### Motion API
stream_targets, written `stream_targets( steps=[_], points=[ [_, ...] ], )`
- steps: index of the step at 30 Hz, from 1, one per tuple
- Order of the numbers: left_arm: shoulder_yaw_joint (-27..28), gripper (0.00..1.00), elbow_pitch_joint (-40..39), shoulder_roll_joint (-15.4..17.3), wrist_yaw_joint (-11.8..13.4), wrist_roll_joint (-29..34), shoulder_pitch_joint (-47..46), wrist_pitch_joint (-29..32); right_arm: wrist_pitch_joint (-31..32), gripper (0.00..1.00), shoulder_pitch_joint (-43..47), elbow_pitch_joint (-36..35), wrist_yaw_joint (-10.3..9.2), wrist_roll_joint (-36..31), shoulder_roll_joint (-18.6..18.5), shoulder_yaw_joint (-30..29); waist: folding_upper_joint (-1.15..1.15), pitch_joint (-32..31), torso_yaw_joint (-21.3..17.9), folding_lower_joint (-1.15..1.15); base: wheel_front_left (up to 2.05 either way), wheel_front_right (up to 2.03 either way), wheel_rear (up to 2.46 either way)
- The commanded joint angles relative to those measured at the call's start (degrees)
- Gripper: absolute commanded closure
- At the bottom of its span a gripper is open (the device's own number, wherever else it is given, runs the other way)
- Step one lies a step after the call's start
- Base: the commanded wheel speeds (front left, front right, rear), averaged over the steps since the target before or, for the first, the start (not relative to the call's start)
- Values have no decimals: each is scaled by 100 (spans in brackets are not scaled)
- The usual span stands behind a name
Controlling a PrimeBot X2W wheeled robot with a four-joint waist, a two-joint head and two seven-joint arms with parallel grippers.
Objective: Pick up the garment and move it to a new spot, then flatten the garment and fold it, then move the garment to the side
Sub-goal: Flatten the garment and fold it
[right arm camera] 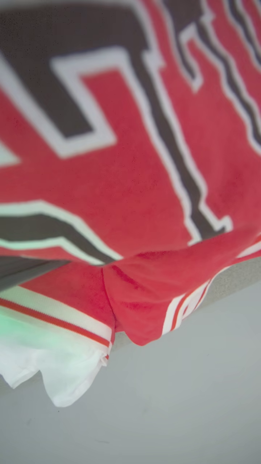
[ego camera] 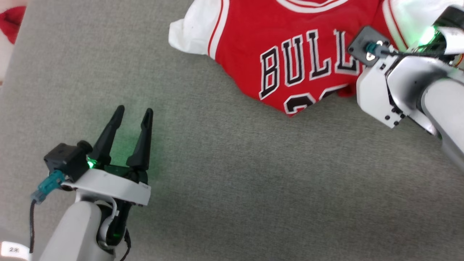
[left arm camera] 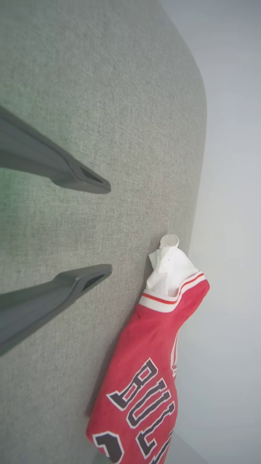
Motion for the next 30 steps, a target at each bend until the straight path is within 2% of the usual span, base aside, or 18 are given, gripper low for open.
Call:
stream_targets(
  steps=[1, 8, 18, 28, 29, 30],
  points=[
    [36, 0, -4, 27, -34, 39, 69, 5, -20, 100, 96, -68, 4, 48, -32, 19, -1, -127, -132, 0, 0, 0, 0],
    [115, 0, -48, 128, -33, 83, 220, 4, 98, 100, 674, -887, 2, 88, -308, -120, -1, -393, -442, 0, 0, 0, 0],
    [241, 0, -280, 321, 92, 52, 470, 52, 662, 100, 2327, -2414, 2, -42, -619, -950, -1, -596, -799, 0, 0, 0, 0],
    [342, 0, -818, 509, 269, 25, 733, 215, 1113, 100, 4064, -3607, 1, -436, -551, -1910, -1, -616, -1018, 0, 0, 0, 0],
    [338, 0, -866, 525, 282, 29, 754, 233, 1117, 91, 4149, -3661, 1, -464, -525, -1952, -1, -619, -1037, 0, 0, 0, 0],
    [328, 0, -904, 533, 297, 36, 769, 261, 1086, 64, 4205, -3709, 1, -500, -491, -2006, -1, -624, -1051, 0, 0, 0, 0]
  ],
)
